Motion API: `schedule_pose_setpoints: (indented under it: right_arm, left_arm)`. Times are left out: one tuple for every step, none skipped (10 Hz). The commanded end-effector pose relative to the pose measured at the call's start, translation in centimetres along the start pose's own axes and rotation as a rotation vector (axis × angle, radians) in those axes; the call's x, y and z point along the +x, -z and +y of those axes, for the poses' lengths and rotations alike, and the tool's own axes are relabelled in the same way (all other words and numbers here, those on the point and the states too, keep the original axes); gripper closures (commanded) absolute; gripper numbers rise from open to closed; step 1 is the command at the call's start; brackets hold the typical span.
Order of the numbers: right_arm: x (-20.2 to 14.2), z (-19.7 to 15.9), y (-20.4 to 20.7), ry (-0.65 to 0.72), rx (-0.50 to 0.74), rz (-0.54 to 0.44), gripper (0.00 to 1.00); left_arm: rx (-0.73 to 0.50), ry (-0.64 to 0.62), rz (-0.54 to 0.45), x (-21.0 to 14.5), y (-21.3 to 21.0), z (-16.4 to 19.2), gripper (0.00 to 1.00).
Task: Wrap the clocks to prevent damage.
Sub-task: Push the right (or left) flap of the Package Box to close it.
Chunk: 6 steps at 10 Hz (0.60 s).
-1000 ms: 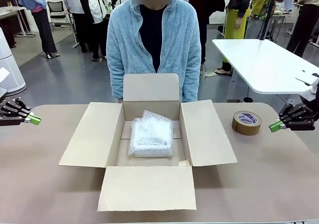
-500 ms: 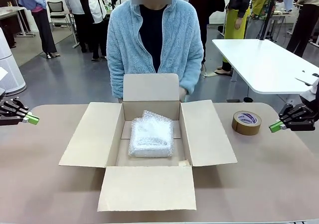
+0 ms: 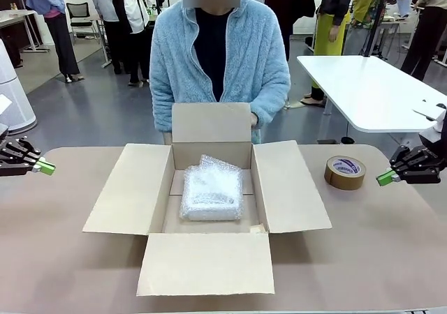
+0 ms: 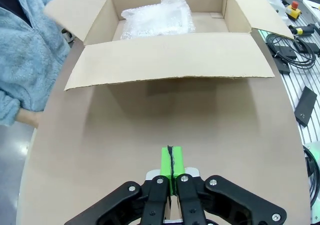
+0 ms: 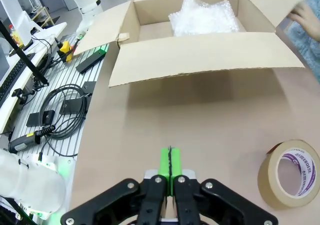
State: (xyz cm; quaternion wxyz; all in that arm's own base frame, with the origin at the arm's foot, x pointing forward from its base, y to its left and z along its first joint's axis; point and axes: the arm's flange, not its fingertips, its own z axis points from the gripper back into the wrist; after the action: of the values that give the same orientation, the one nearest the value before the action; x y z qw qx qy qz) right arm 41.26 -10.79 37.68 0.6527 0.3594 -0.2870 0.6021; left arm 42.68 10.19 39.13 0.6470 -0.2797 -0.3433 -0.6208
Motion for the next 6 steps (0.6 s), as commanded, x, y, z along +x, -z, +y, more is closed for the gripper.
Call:
schedule_pose_setpoints:
  right_arm:
    - [-0.21, 0.06, 0.14, -0.011, 0.006, -0.011, 0.99]
    - [-0.21, 0.06, 0.14, -0.011, 0.006, -0.011, 0.99]
    - [-0.21, 0.06, 0.14, -0.011, 0.006, -0.011, 0.99]
    - [-0.21, 0.06, 0.14, -0.011, 0.006, -0.011, 0.99]
    - [-0.21, 0.06, 0.14, -0.011, 0.006, -0.011, 0.99]
    - [-0.21, 0.06, 0.14, -0.011, 0.006, -0.011, 0.99]
  left_arm:
    - [0.016, 0.006, -0.006, 0.20, 0.03, -0.25, 0.99]
    - [0.016, 0.006, -0.006, 0.20, 0.03, -0.25, 0.99]
    - [0.016, 0.006, -0.006, 0.20, 0.03, -0.25, 0.99]
    - [0.016, 0.006, -0.006, 0.20, 0.03, -0.25, 0.99]
    - [0.016, 0.006, -0.006, 0.20, 0.03, -0.25, 0.99]
    - [0.016, 0.006, -0.006, 0.20, 0.03, -0.25, 0.99]
